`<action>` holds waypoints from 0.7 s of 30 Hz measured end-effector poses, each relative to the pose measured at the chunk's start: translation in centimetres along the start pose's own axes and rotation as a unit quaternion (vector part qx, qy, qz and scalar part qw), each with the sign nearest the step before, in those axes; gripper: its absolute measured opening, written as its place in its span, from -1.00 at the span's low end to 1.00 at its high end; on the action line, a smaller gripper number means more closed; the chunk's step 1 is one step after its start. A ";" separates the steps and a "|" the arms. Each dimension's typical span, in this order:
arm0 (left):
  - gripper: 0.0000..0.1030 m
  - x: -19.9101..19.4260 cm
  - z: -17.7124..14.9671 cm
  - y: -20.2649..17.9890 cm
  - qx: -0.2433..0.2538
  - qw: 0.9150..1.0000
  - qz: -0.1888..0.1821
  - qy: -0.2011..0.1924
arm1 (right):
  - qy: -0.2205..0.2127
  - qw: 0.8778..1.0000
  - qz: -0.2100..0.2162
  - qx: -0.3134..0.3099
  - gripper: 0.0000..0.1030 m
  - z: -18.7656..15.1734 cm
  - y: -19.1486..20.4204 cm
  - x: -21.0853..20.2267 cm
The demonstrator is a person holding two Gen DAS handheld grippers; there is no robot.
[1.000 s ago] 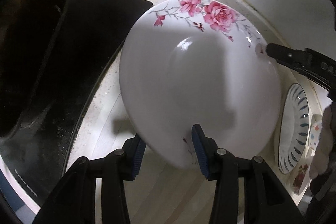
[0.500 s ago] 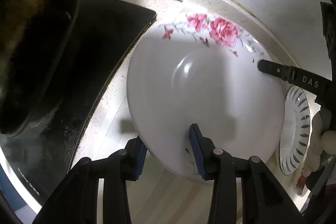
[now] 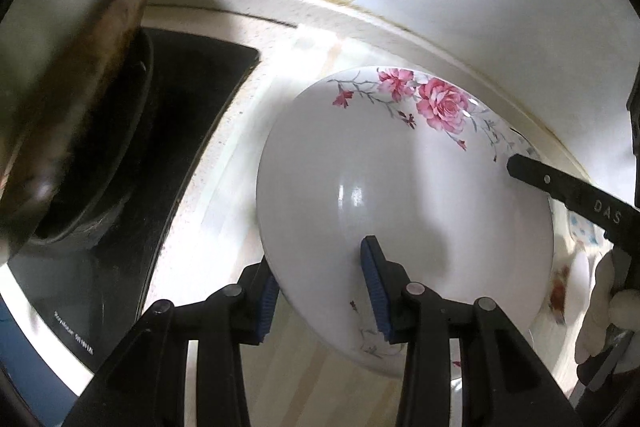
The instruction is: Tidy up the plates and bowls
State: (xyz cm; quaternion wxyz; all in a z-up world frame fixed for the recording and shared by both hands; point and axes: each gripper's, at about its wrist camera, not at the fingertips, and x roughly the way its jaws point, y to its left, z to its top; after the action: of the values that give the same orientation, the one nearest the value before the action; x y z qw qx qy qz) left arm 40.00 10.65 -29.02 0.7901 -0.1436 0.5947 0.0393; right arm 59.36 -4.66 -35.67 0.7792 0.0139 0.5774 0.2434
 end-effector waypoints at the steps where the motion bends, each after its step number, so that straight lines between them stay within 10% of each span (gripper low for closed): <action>1: -0.29 -0.8 -0.5 -0.5 0.011 1.000 -0.004 -0.001 | -0.006 1.000 0.000 0.006 -0.70 -0.8 -0.1 -1.0; 11: -0.29 -3.1 -6.8 -4.5 0.090 0.995 -0.034 0.018 | -0.043 0.996 0.000 0.076 -0.71 -12.5 -2.3 -9.9; 21: -0.29 -1.3 -11.7 -8.5 0.161 0.985 -0.035 0.056 | -0.006 0.987 0.005 0.162 -0.71 -26.2 -5.7 -10.5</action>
State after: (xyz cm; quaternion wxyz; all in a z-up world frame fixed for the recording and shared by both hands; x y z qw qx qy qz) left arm 30.70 -0.57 -29.17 0.7694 -0.0371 0.6310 -0.0922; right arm 35.42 -20.61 -36.69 0.7691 0.1439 0.6044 0.1501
